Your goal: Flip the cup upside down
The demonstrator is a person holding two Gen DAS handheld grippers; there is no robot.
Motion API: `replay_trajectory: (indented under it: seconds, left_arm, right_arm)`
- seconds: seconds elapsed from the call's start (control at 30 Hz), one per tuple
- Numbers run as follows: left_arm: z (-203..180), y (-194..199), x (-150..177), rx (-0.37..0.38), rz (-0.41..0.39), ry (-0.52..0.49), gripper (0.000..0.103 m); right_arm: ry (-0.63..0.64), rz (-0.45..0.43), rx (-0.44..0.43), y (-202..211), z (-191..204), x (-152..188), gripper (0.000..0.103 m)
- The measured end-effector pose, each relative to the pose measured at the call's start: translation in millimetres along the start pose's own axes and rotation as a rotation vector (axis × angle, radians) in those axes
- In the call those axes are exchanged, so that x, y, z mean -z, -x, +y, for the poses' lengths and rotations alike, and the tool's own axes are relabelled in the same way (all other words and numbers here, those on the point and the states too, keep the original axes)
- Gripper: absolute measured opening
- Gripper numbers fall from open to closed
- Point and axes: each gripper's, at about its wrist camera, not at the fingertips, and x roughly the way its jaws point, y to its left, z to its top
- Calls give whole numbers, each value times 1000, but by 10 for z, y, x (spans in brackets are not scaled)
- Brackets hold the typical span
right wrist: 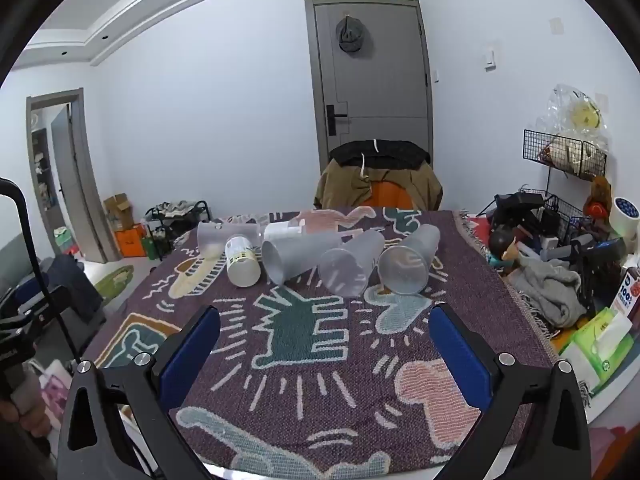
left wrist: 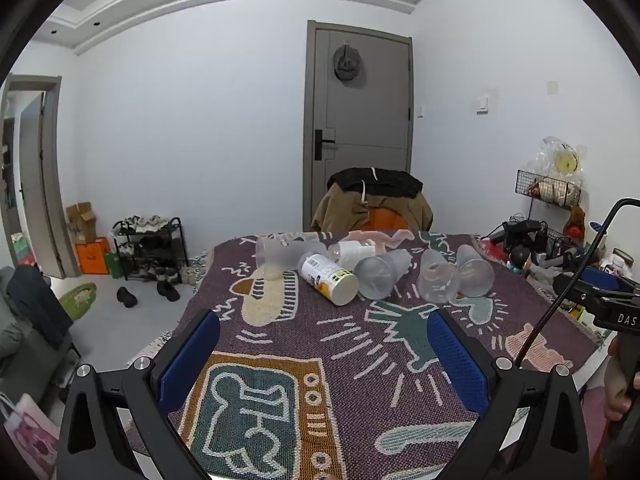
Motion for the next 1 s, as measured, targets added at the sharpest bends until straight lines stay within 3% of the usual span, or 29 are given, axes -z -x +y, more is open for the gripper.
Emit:
replay_trajectory:
  seconds: [1.0]
  left_arm:
    - [70, 7, 36, 7, -30, 30, 103]
  right_arm:
    - [6, -5, -5, -44, 38, 29, 103]
